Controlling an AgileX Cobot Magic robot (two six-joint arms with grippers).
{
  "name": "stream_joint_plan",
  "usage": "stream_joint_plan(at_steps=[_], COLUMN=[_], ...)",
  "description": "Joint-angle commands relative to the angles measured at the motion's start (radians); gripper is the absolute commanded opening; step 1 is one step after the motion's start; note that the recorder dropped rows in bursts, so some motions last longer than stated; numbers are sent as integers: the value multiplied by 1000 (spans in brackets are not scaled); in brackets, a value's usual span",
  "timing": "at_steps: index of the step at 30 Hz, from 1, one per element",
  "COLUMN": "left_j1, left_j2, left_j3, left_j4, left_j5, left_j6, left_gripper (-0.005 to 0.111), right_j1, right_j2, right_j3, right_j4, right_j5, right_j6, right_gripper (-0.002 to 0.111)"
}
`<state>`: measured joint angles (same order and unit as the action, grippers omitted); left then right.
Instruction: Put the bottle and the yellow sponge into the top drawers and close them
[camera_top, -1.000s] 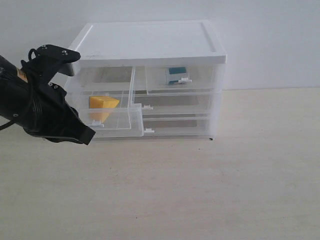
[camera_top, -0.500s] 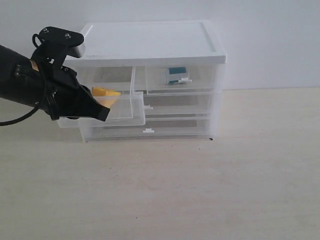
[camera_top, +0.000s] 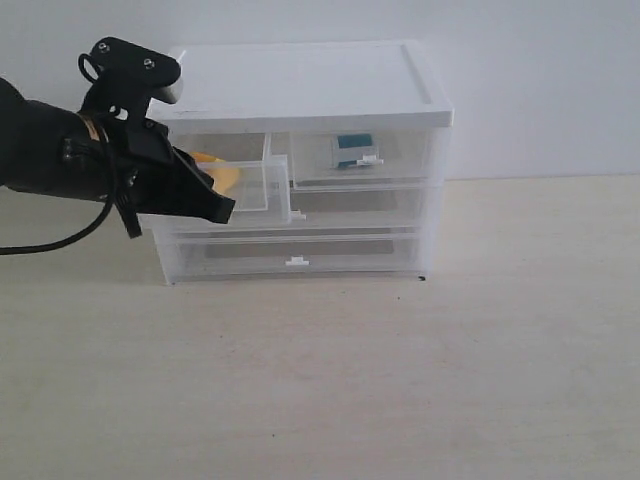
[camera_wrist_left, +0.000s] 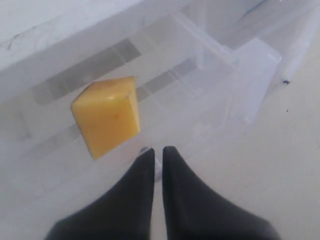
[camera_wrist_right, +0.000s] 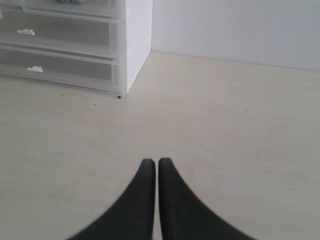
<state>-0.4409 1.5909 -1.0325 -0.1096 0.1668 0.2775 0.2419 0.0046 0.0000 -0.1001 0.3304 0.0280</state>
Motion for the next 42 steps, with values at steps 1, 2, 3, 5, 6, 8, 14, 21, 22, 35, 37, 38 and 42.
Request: stream_joint_plan(at_steps=[1,2,3,5,6,8,14,21,22,35,37,38,42], left_j1=[1,1,1,1,1,5,57,71,71,71,71,71,71], left_j2=[36,41,46,57,62,72,108,121,121,66,19,-13,-73], left_j3=[-4,-4,-4,-4,-4,-4,-4,-4,-4,-4,-4,-4,-4], left_j4=[6,6,6,6,6,6,6,6,6,2,2,2,0], left_j5=[-131,-153,-167,-202,-216,-240,-293,-363,-389,-90,28,100,244], left_j6=[7,7,11,33,41,56,63,70,70,70,70,70,48], left_gripper=[4,4,4,4,4,4,4,4,4,4,4,4,4], right_j1=[-2,-2,-2,-2,-2,-2,-2,-2,-2,-2,-2,-2,-2], right_j2=[-5,-5,-5,-5,-5,-5,-5,-5,-5,-5,-5,-5,-5], right_j3=[0,0,0,0,0,0,0,0,0,0,0,0,0], right_j4=[-2,-2,-2,-2,-2,-2,-2,-2,-2,-2,-2,-2,-2], right_j5=[-9,-9,-9,-9,-9,-9,-9,-9,-9,-9,-9,-9,-9], right_j6=[-3,-3,-3,-3,-3,-3,-3,-3,-3,-3,-3,-3,-3], right_gripper=[0,0,0,0,0,0,0,0,0,0,0,0,0])
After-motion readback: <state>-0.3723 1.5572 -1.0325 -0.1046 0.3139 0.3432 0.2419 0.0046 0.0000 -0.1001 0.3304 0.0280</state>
